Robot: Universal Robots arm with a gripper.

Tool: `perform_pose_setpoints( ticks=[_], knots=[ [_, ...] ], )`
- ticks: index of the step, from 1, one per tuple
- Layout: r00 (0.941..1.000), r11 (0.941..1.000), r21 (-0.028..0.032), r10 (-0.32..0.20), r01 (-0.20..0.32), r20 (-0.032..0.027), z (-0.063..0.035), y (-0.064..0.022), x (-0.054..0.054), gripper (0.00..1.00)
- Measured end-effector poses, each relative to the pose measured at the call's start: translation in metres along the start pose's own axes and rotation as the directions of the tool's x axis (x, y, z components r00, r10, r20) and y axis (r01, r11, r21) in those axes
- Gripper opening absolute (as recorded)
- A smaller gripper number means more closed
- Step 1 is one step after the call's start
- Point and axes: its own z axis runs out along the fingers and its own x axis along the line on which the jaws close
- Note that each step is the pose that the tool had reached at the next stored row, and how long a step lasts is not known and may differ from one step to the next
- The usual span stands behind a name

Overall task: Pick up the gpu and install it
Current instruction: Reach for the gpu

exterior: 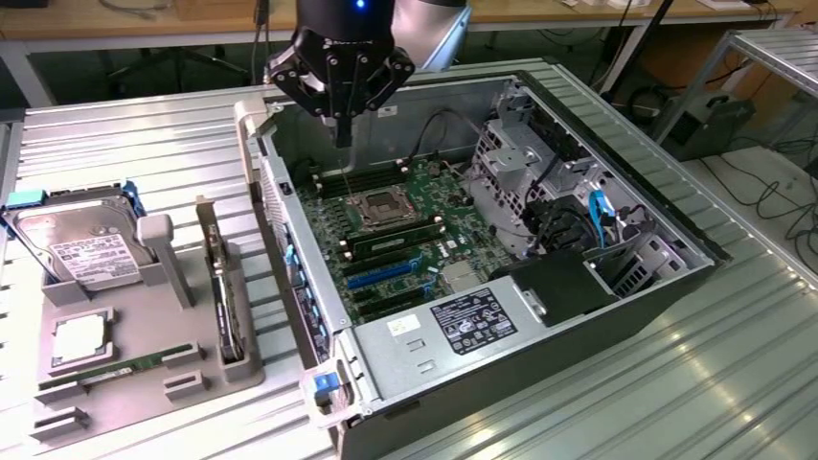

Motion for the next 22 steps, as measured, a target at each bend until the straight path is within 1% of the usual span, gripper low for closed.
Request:
perform_pose_setpoints(
  ticks=[22],
  knots=[
    [1.0000,1.0000,0.0000,0.000,0.000,0.0000,-0.0002,-0.0007,0.0090,0.11]
  ],
)
